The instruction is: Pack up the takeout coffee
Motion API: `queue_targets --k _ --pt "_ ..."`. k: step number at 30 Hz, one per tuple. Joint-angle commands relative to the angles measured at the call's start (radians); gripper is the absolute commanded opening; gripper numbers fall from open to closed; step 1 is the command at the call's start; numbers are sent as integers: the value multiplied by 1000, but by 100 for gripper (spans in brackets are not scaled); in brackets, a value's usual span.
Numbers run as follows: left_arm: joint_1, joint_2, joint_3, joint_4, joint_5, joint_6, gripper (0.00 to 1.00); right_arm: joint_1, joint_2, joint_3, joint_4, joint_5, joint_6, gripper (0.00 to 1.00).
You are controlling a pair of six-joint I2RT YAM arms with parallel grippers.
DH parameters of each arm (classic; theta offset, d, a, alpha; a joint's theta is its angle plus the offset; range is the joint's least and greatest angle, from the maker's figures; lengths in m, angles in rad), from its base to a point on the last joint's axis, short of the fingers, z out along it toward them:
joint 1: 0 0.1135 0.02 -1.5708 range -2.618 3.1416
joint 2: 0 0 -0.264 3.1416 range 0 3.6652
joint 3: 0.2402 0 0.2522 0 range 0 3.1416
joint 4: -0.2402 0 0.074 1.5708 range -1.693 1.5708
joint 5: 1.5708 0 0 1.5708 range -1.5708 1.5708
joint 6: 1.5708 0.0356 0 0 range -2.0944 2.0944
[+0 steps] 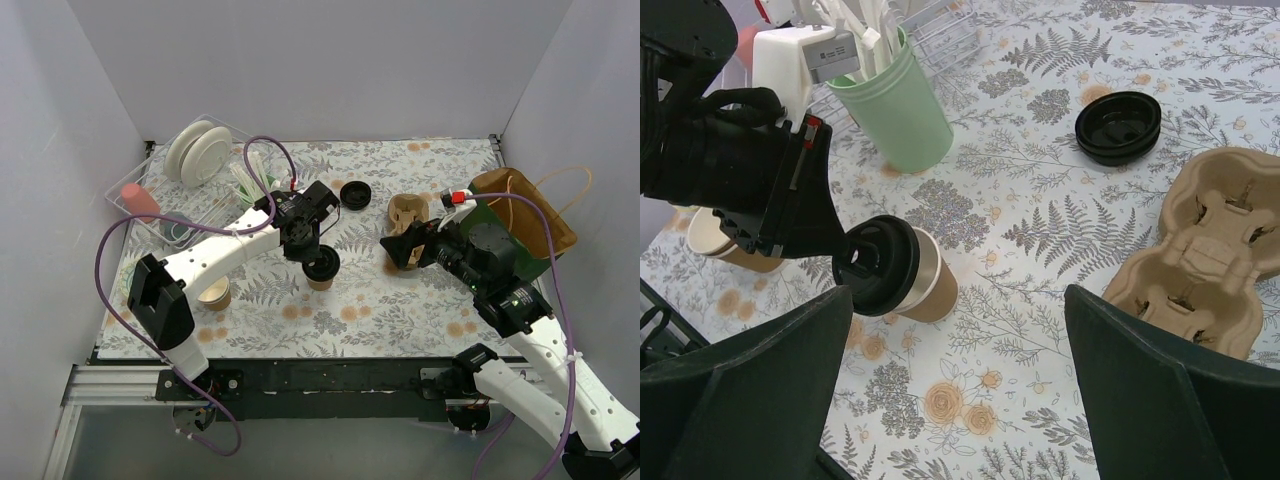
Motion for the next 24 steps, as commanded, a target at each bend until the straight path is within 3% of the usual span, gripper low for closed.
queue_targets --k 1,24 --pt "7 -4 40 -27 -28 6 0 1 -7 37 15 14 -20 94" --pt "21 56 59 -9 -22 0 2 1 4 31 22 14 -31 94"
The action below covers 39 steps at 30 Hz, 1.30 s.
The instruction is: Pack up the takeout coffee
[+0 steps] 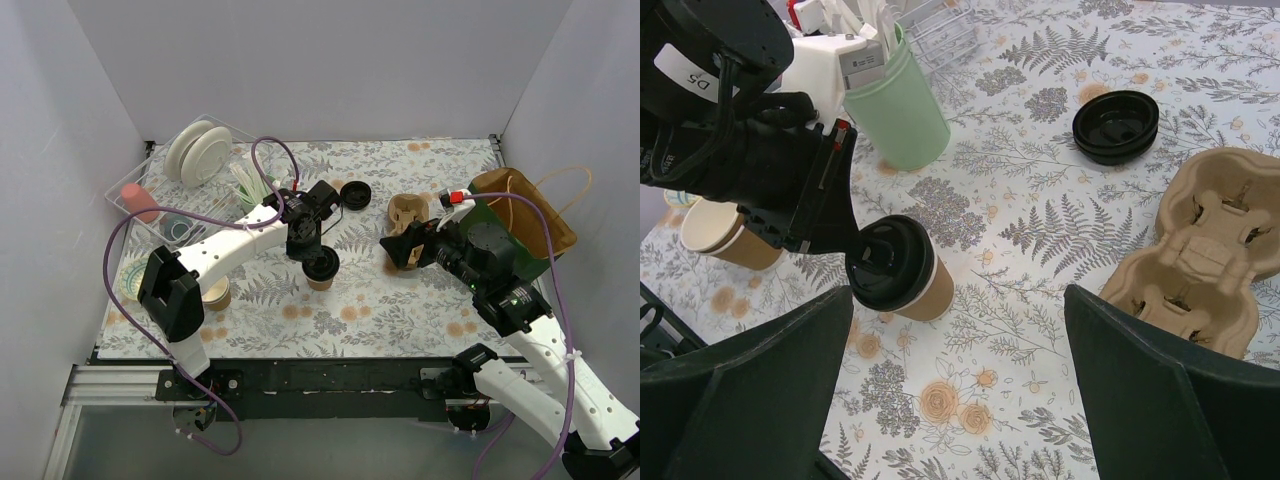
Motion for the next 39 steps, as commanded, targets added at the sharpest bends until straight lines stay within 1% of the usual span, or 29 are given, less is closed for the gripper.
queue_targets --k 1,5,18,27,39 --pt "5 -12 44 -9 -20 -3 4 1 -5 31 20 13 -16 94" --pt "5 -9 54 -16 -20 -3 6 1 -5 31 22 11 -16 93" --pt "5 -16 56 -59 -29 -7 7 0 2 33 23 -1 -16 93" --pt "5 1 39 -31 -8 3 7 1 9 42 25 -7 -15 93" --pt "5 20 45 -36 -9 11 12 1 20 48 25 -12 -16 93"
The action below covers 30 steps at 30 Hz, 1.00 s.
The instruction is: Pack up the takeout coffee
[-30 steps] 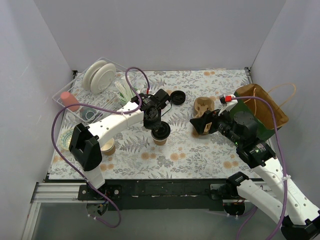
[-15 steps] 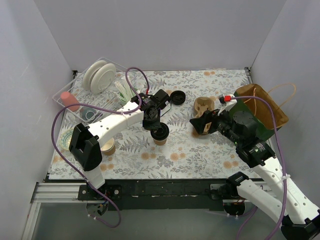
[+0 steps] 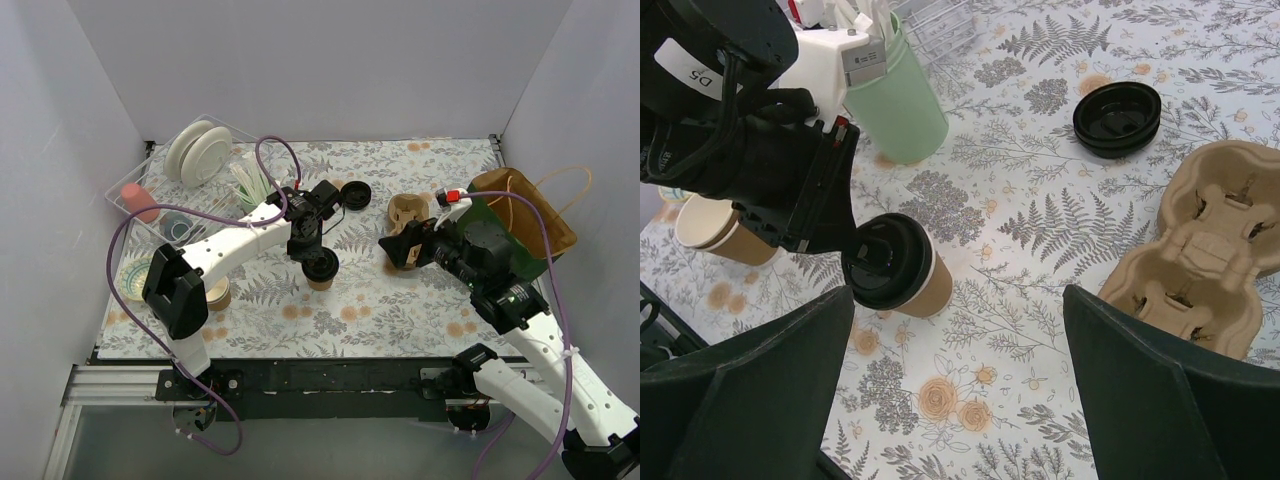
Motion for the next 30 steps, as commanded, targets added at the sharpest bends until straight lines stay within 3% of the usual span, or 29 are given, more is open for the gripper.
queue_targets --k 1,5,8,13,23,30 --pt "5 -7 15 2 -5 9 13 3 2 48 26 -9 -14 93" --pt "5 -5 18 0 -10 11 22 1 13 48 25 -15 -15 93" --pt "5 -5 23 -3 -17 9 38 1 18 48 29 -26 -10 92" --pt "13 -59 46 32 -19 11 47 1 67 48 55 -113 20 89" --pt "180 -312 -299 405 328 60 48 4 344 82 178 -263 105 80" --pt "203 -343 -443 545 398 43 44 10 524 129 178 -325 68 77"
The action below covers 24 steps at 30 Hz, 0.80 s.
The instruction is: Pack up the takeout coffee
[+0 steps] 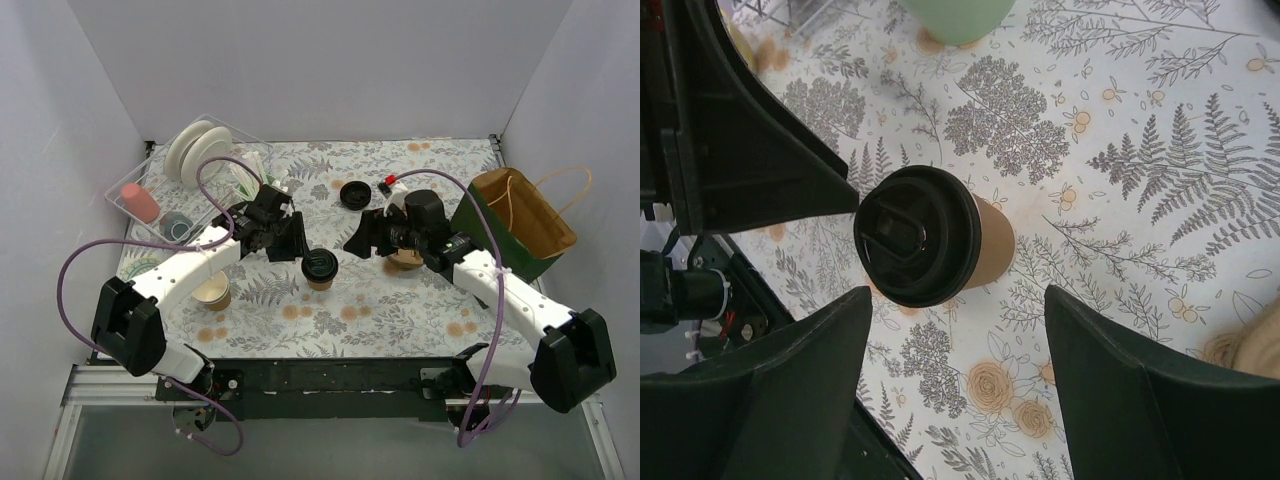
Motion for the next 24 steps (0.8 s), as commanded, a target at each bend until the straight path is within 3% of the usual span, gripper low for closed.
queue_targets --k 1,8,12,17,24 --pt "8 -22 -69 142 99 -1 43 9 82 75 45 -73 -22 77" --pt "10 27 -114 164 69 -16 40 10 214 122 77 -168 -51 75" --pt "10 45 -142 159 37 -24 36 12 300 144 99 -214 -59 67" --pt "10 55 -217 208 36 -40 26 17 369 127 107 -220 -70 61" --pt "10 87 -247 220 17 -42 23 17 368 37 174 -173 -74 52"
